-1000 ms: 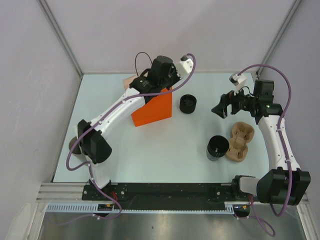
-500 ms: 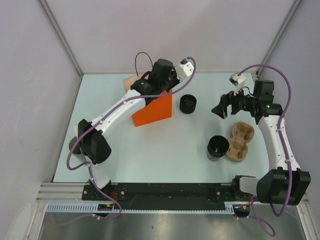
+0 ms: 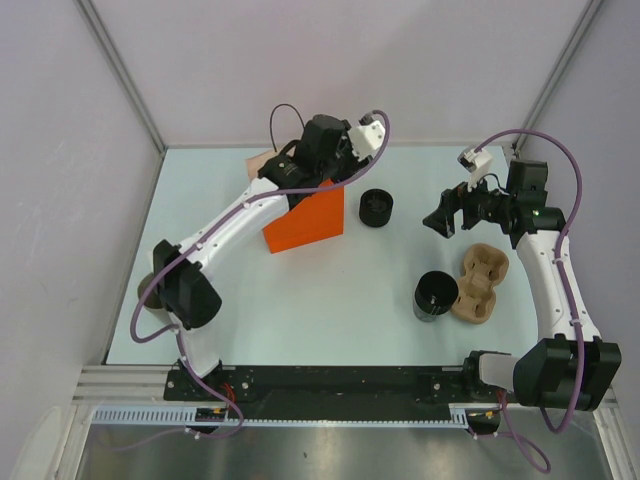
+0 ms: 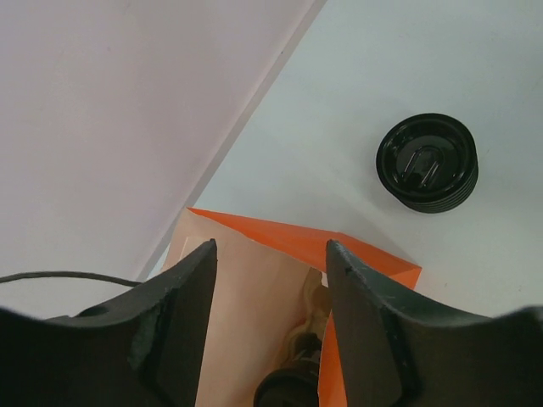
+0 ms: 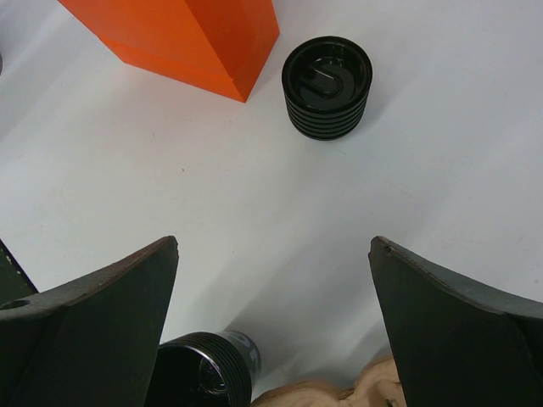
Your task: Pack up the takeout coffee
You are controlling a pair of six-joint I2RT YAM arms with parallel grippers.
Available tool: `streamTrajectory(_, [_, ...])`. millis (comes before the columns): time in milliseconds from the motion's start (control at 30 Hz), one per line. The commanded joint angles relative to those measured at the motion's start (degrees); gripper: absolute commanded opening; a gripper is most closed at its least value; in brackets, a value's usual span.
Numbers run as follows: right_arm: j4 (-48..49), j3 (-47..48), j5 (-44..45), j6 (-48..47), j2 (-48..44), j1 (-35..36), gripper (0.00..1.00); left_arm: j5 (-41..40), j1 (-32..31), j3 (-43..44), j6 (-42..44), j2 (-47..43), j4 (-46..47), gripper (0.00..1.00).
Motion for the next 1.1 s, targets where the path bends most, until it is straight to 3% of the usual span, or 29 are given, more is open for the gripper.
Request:
streamTrajectory(0, [0.4, 0.1, -1.5, -0.5, -1.3, -0.3, 1.00, 0.9, -0.2, 4.7, -1.6, -3.8, -1.4, 0.65])
streamTrajectory(167, [0.4, 0.1, -1.5, -0.5, -1.2, -0.3, 1.00, 2.4, -0.2, 7.8, -3.2, -5.3, -3.4, 0.91])
streamTrajectory(300, [0.2, 0.1, -1.6, -0.7, -1.2, -0.3, 1.00, 2.8, -0.2, 11.0, -4.0, -6.9, -4.9, 0.99])
streamTrajectory(667, [0.4, 0.1, -2.2, -0.3, -1.3, -0.3, 1.00, 2.8, 3.8, 15.5, -6.9, -13.4, -9.5, 1.00])
streamTrajectory(833, [0.8, 0.1, -2.4, 0.5, -1.5, -0.3, 1.00, 8.3, 13.1, 15.0, -12.9, -16.6, -12.7, 1.00])
streamTrajectory(1067, [1.2, 0.1, -2.5, 1.6, -1.7, -0.3, 1.00, 14.0, 23.7, 3.3, -17.6, -25.9, -10.6, 1.00])
